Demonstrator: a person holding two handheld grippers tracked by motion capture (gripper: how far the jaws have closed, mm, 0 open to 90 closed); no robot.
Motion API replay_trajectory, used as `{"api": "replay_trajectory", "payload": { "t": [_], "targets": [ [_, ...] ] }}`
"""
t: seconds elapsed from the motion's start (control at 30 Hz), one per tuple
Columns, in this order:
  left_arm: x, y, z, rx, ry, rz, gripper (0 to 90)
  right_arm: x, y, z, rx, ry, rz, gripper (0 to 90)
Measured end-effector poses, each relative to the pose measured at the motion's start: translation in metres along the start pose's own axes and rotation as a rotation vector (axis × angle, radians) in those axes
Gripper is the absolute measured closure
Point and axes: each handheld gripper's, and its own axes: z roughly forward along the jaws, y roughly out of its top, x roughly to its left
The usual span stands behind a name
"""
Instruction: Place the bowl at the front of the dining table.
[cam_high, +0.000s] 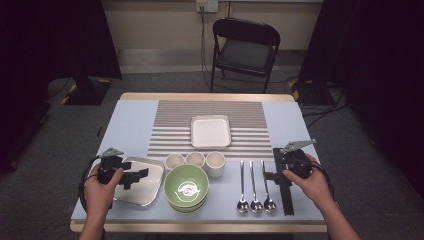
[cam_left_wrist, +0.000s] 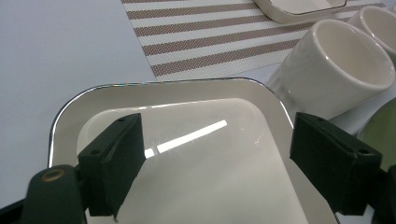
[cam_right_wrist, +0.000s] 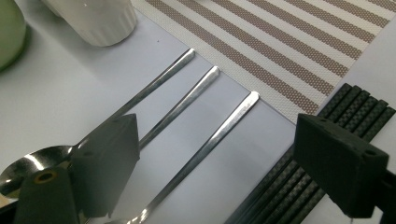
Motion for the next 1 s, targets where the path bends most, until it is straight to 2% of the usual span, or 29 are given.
{"api": "replay_trajectory", "payload": {
  "t": [0.1,0.23,0.43,0.7,0.83,1.0],
  "targets": [
    [-0.002,0.001,0.0,-0.005,-0.014,-0.002,17.6,0.003,0.004,0.002,0.004,0.009,-0.005,14.2],
    [-0.002,0.0,-0.001,0.0,-0.012,0.004,17.5,0.006,0.009,0.005,0.012,0.015,-0.023,14.3],
    [0.002,-0.003,-0.002,-0.008,-0.016,-0.019,17.5,0.009,0.017,0.011,0.019,0.04,-0.041,14.3],
    [0.003,-0.004,-0.002,0.012,0.015,-0.002,17.5,0.012,0.027,0.017,0.029,0.048,-0.062,14.3],
    [0.003,-0.004,-0.004,0.007,0.009,-0.004,17.5,0.013,0.032,0.02,0.032,0.057,-0.059,14.3],
    [0.001,-0.003,-0.003,0.02,-0.006,0.008,17.5,0.015,0.037,0.021,0.044,0.056,-0.077,14.3]
  ]
}}
